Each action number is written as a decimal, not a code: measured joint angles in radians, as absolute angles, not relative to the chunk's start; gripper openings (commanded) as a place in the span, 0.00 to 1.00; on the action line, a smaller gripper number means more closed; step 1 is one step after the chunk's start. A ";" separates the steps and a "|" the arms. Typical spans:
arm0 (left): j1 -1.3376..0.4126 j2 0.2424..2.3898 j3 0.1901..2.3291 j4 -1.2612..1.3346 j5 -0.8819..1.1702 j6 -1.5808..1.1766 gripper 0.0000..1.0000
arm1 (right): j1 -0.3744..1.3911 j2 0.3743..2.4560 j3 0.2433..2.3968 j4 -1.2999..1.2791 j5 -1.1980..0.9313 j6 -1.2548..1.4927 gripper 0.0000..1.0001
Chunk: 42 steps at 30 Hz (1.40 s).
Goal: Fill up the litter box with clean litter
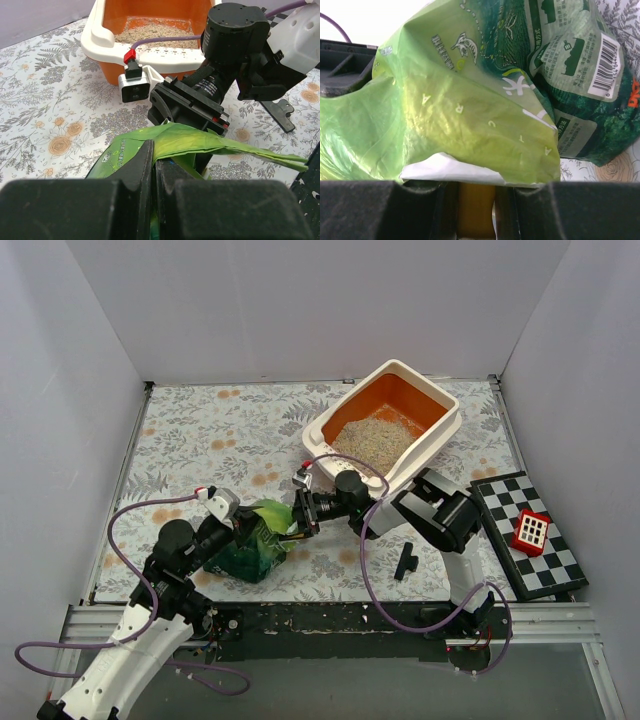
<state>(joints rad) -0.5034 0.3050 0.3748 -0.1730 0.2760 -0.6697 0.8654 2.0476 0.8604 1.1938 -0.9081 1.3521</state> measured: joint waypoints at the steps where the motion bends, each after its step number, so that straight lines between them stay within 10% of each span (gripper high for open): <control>1: -0.503 0.304 0.375 -0.173 0.276 -0.670 0.00 | 0.864 2.049 0.860 1.196 -0.907 1.373 0.01; 42: -0.508 0.228 0.348 -0.165 0.411 -0.711 0.00 | 0.623 1.577 0.326 1.291 -0.868 1.487 0.01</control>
<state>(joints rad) -0.5079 0.2276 0.3485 -0.1650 0.4110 -0.7109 0.6228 1.5768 0.3260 1.2907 -0.8677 1.4872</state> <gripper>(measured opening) 0.010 0.332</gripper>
